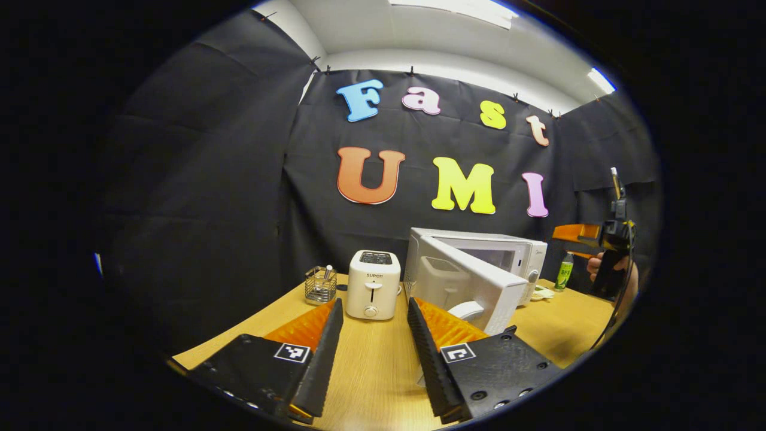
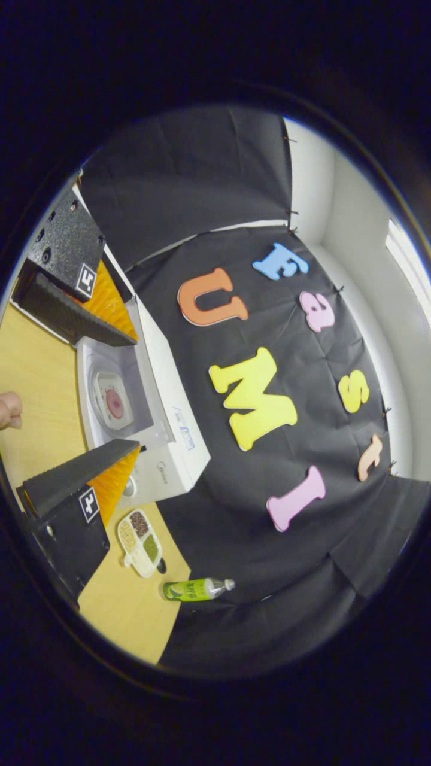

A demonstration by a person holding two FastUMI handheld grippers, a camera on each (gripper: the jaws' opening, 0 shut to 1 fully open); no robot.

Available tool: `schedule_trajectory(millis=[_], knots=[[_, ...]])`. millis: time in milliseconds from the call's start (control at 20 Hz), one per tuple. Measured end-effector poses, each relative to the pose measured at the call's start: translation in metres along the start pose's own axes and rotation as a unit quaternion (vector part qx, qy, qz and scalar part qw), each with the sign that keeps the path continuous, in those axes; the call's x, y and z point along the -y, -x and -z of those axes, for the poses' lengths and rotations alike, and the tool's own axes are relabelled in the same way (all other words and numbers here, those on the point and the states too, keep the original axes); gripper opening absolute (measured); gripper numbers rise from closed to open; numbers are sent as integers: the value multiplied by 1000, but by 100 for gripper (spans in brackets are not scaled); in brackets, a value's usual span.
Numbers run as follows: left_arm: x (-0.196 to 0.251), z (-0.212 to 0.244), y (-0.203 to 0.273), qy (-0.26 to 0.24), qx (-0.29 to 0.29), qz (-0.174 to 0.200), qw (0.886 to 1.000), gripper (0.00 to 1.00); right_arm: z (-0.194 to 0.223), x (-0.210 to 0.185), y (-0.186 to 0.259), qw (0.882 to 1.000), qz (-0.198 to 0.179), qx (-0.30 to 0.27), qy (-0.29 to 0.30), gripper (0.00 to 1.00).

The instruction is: Open the microwave oven with the left hand, put the food in, and close the microwave oven.

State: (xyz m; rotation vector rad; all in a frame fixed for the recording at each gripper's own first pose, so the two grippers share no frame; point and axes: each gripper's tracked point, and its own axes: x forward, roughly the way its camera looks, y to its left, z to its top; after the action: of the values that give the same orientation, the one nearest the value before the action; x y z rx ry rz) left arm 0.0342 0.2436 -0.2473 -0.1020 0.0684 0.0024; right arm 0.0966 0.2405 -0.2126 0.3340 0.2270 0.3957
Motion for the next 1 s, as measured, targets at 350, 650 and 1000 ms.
schedule_trajectory(millis=[350, 650, 1000], knots=[[2, 43, -29, -36, -33, 49, 998, 1, -69, 21, 111, 996, 9, 43, 71, 99], [42, 39, -34, -9, -15, 116, 993, 0, -100, 28, 173, 995, 3, 51, 85, 99], [89, 40, -33, -21, -15, 165, 986, 0, -109, 47, 225, 995, 7, 57, 84, 89]])
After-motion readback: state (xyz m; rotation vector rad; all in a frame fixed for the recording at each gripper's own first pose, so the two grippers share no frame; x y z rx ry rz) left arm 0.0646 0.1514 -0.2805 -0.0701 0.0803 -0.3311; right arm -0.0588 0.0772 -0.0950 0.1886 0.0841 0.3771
